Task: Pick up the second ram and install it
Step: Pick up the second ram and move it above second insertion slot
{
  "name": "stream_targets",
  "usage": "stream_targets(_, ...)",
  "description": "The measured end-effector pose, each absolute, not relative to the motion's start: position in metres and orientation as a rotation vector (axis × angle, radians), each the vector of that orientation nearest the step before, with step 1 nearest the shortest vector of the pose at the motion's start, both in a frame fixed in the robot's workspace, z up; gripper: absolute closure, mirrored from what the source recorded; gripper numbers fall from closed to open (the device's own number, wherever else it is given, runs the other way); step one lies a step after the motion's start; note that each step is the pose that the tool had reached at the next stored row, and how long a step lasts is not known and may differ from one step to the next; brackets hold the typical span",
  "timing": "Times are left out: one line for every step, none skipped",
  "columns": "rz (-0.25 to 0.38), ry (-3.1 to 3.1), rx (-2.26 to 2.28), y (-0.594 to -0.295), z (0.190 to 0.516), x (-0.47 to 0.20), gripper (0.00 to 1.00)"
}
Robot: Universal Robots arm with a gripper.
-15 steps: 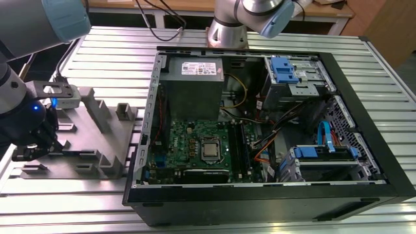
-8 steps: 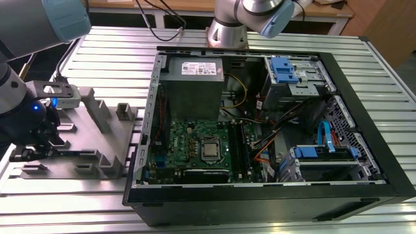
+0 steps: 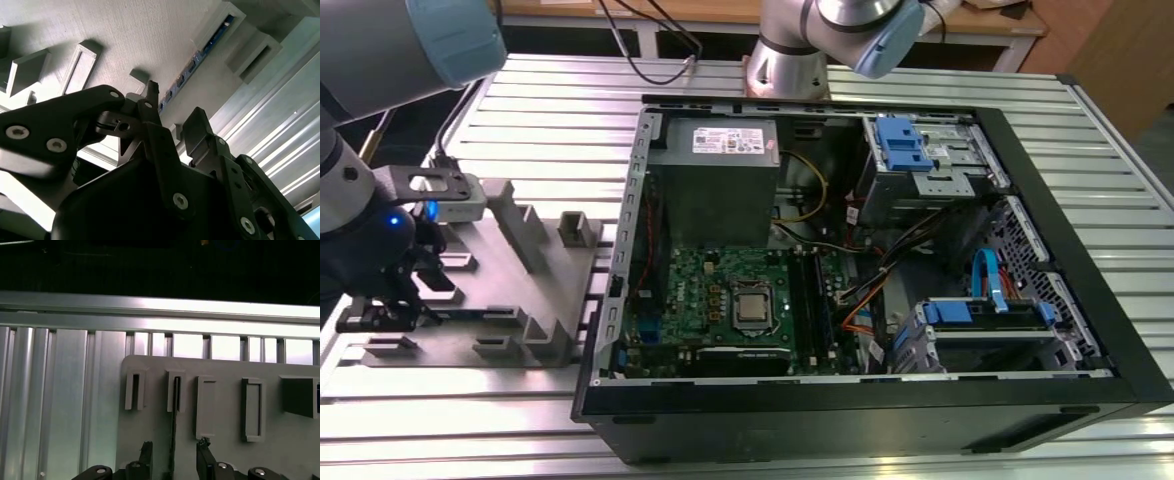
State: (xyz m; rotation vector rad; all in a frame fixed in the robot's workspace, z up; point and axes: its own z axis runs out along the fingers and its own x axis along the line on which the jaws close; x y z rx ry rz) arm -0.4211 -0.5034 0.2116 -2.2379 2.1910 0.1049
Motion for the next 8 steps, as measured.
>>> stream_targets(0.102, 2.186, -2.24, -0.5034, 0.211, -0.4213, 0.55)
stream_targets(0.098, 2.181, -2.242, -0.5034, 0.2104, -0.4216, 0.55)
stream_targets(0.096, 2.177, -2.245, -0.5034, 0.2098, -0.422, 0.55)
stream_targets(0.093, 2.172, -2.247, -0.5034, 0.2092, -0.4224, 0.55)
stream_targets(0.09, 2.168, -2.249, -0.5034, 0.2086, -0.4227, 0.55)
stream_targets(0.089, 2.165, -2.251, -0.5034, 0.2079, -0.4232, 0.55)
stream_targets(0.089, 2.164, -2.252, -0.5034, 0.2072, -0.4238, 0.55)
stream_targets(0.088, 2.163, -2.253, -0.5034, 0.2064, -0.4243, 0.55)
